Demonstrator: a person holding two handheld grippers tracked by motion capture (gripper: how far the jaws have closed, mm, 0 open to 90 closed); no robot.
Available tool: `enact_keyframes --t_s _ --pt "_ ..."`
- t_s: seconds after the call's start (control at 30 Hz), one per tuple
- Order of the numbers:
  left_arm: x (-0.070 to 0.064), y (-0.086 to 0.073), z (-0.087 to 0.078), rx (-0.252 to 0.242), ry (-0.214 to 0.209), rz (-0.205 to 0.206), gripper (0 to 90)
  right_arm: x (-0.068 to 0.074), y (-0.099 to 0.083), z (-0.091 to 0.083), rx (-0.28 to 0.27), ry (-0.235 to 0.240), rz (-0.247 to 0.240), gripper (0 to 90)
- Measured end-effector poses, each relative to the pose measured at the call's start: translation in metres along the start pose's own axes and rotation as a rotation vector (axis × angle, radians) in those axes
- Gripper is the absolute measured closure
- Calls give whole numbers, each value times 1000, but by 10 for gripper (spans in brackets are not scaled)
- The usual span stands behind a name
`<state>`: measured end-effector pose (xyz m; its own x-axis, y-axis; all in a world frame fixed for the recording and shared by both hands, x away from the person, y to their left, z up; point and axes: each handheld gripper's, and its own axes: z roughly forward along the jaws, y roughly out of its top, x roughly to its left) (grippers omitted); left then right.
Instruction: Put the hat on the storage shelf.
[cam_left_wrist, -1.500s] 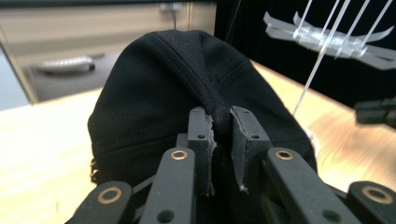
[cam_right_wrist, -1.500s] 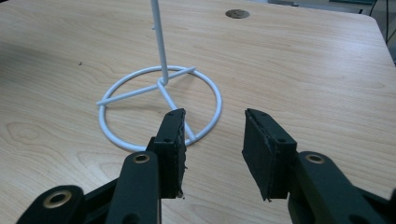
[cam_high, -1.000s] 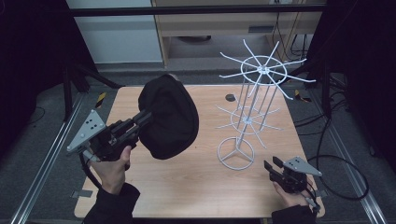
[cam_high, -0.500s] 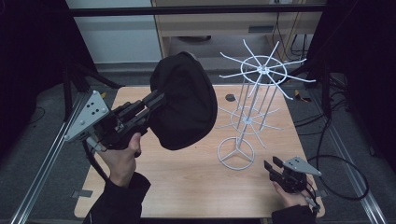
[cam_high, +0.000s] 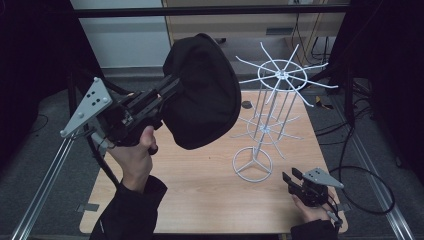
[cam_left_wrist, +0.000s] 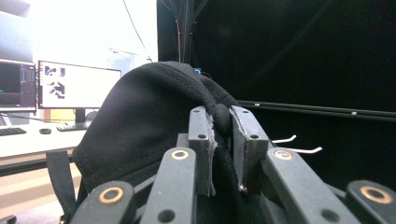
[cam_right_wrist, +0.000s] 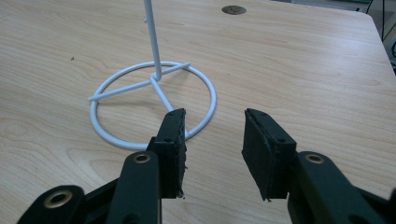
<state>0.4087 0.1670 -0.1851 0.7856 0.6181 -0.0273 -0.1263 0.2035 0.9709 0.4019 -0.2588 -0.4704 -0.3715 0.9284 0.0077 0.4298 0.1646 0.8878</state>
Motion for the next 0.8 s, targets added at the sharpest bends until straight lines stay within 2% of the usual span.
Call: enact_keyframes --t_s 0.13,0.27,0.5,0.53,0.57,0.6,0.67,0.8 --pt "-2 -6 16 25 -3 -9 787 0 0 0 0 1 0 592" --pt "-1 -12 25 53 -7 -17 787 0 0 0 0 4 5 591" --pt "5 -27 32 109 -22 -54 780 0 0 0 0 5 3 587" --pt "8 -33 32 138 -21 -62 775 0 0 0 0 3 -1 585" --pt "8 -33 32 138 -21 -62 771 0 0 0 0 3 -1 585" --pt "11 -39 32 163 -19 -69 769 0 0 0 1 1 -5 582" --pt "13 -43 32 176 -19 -71 767 1 0 0 3 2 -2 581" --pt "18 -57 32 253 -13 -66 754 1 0 1 2 2 0 573"
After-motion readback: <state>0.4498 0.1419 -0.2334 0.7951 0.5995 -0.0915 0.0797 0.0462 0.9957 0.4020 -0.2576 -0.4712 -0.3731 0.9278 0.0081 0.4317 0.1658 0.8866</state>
